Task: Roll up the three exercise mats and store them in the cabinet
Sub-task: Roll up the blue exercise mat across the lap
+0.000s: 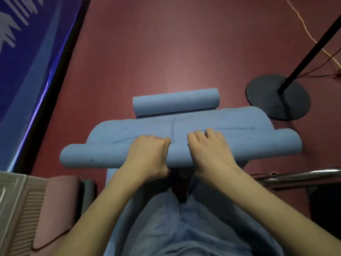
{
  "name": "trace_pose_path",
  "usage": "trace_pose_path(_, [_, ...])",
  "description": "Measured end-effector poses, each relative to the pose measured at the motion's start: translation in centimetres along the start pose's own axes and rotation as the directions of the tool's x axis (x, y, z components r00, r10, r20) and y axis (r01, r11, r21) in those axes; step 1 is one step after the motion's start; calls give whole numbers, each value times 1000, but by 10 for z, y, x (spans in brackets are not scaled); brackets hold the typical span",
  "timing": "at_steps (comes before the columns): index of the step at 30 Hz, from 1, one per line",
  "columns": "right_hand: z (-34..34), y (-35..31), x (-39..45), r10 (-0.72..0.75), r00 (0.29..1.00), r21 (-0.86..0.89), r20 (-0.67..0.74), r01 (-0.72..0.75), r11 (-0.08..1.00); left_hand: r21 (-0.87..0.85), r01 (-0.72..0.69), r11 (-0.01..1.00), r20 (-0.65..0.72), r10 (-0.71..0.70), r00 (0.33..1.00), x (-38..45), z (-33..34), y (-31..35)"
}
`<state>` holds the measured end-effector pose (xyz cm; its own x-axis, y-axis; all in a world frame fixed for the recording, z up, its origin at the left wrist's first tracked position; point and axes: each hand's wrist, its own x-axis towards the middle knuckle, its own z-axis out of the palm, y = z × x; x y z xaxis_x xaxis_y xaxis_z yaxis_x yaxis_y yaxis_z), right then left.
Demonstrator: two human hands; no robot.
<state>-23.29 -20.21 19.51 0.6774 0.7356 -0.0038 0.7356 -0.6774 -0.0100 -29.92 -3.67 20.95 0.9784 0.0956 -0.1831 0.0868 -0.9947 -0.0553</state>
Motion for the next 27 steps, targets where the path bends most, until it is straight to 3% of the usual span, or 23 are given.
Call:
trace_pose_path(3, [7, -16, -35, 23, 998, 45, -54, -21, 999, 22, -29, 999, -54, 30, 998, -34, 13, 12])
trace_pose_path(6, [9, -26, -40, 43, 999, 45, -21, -42, 998, -17, -27, 999, -61, 26, 998, -47, 28, 14])
trace_pose_path(12, [-16, -14, -1, -63, 946, 27, 317, 58, 998, -73, 8, 997, -220, -24, 975, -38, 36, 3])
trace_pose_path(15, [-21, -7, 10, -95, 913, 63, 396, 76, 995, -66, -38, 997, -220, 22, 975, -32, 30, 4])
trace_pose_path(18, [-28, 2, 25, -104, 853, 111, 511, 55, 992, -135, -34, 990, -267, -3, 964, -31, 30, 7])
trace_pose_path(21, [-35, 7, 43, -120, 739, 150, 663, 27, 988, -234, -13, 972, -320, -65, 945, -42, 33, 8])
trace_pose_path(23, [-36, 8, 52, -145, 678, 176, 720, 23, 984, -210, -19, 978, -331, -53, 942, -47, 38, 9])
trace_pose_path(27, [-36, 4, 58, -150, 649, 188, 745, 12, 982, -155, 14, 988, -319, -64, 946, -40, 49, 16])
